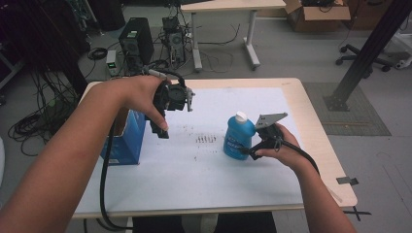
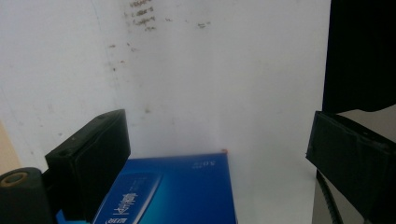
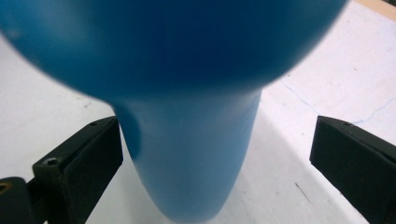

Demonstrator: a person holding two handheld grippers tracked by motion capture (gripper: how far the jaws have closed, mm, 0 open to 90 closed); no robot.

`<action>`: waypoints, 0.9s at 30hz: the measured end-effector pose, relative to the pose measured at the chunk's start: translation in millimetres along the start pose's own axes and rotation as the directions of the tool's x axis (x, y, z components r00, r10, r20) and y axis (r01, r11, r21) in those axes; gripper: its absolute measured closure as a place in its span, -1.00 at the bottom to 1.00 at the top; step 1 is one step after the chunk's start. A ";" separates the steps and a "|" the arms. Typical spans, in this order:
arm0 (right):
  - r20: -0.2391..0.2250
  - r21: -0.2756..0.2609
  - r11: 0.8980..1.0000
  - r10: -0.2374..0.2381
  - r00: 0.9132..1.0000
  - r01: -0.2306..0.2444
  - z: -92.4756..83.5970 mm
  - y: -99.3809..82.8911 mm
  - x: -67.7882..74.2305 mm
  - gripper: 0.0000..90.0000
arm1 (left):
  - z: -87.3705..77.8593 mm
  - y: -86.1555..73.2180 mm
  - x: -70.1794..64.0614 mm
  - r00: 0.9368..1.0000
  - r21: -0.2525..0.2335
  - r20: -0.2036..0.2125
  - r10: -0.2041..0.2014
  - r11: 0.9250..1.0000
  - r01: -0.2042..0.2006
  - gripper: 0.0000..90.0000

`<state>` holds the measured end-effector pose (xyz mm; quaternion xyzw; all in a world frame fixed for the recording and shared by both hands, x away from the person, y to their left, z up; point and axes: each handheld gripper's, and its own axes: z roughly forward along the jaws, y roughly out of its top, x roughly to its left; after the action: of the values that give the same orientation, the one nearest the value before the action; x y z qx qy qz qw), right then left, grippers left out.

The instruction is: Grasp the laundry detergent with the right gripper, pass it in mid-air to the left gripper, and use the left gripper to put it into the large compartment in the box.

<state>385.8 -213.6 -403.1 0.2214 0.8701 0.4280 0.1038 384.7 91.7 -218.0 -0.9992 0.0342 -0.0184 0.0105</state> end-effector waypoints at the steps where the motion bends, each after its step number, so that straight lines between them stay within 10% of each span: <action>1: 0.003 -0.012 1.000 0.003 1.000 -0.003 0.5 -0.9 0.2 -0.95 | 0.2 0.0 -0.4 1.000 -0.003 0.000 -0.004 1.000 0.004 -0.85; 27: 0.041 -0.128 0.991 0.029 0.999 -0.024 9.5 -5.5 7.2 -0.79 | 1.2 -0.2 -0.6 1.000 -0.005 0.003 -0.004 1.000 0.004 -0.85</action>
<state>381.4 -206.5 -413.2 0.2349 0.8355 0.4793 0.1304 384.2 92.0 -219.3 -0.9993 0.0324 -0.0170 0.0081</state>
